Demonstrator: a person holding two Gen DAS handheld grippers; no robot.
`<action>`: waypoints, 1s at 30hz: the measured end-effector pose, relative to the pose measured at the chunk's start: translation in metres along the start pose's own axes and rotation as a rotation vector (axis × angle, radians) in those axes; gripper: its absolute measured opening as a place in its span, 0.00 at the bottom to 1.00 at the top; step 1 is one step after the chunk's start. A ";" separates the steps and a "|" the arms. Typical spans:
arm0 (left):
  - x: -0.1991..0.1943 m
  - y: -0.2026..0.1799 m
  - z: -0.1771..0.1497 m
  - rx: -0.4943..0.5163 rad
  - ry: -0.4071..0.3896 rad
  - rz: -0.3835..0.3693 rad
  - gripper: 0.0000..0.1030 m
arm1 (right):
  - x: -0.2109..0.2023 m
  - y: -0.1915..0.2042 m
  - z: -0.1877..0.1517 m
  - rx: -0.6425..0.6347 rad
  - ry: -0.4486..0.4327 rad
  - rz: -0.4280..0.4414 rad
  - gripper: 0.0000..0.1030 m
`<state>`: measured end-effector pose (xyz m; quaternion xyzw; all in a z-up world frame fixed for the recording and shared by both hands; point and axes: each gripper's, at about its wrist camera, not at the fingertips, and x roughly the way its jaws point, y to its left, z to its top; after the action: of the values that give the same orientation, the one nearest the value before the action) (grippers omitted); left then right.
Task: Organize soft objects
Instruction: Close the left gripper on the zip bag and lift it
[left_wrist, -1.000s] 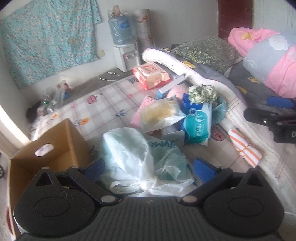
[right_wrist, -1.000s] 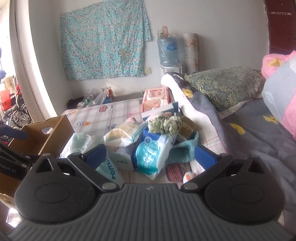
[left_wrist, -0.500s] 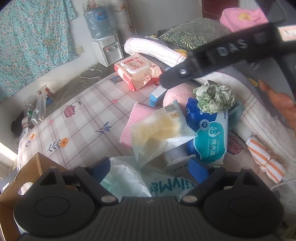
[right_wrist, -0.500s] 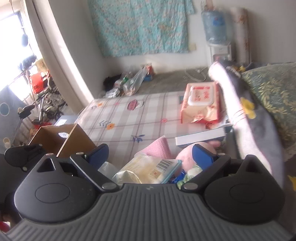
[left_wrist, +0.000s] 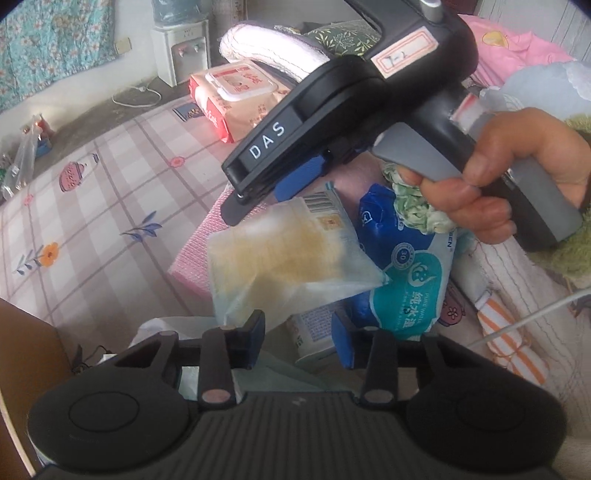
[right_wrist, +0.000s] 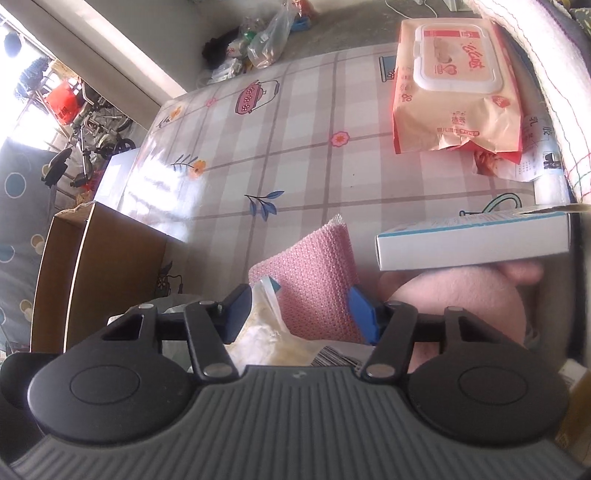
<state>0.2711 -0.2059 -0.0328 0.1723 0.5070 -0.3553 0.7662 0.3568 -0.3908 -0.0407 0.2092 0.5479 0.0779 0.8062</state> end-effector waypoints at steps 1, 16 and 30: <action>0.002 0.001 0.001 -0.005 0.012 -0.008 0.37 | 0.000 0.000 0.001 0.002 0.010 0.009 0.53; -0.002 0.026 0.009 -0.251 0.102 -0.207 0.74 | -0.042 -0.013 -0.041 0.099 0.054 0.127 0.47; 0.013 0.025 0.023 -0.310 0.053 -0.145 0.48 | -0.046 -0.023 -0.045 0.196 -0.003 0.189 0.35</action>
<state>0.3076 -0.2076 -0.0370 0.0242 0.5868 -0.3228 0.7422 0.2950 -0.4165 -0.0257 0.3377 0.5294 0.0994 0.7718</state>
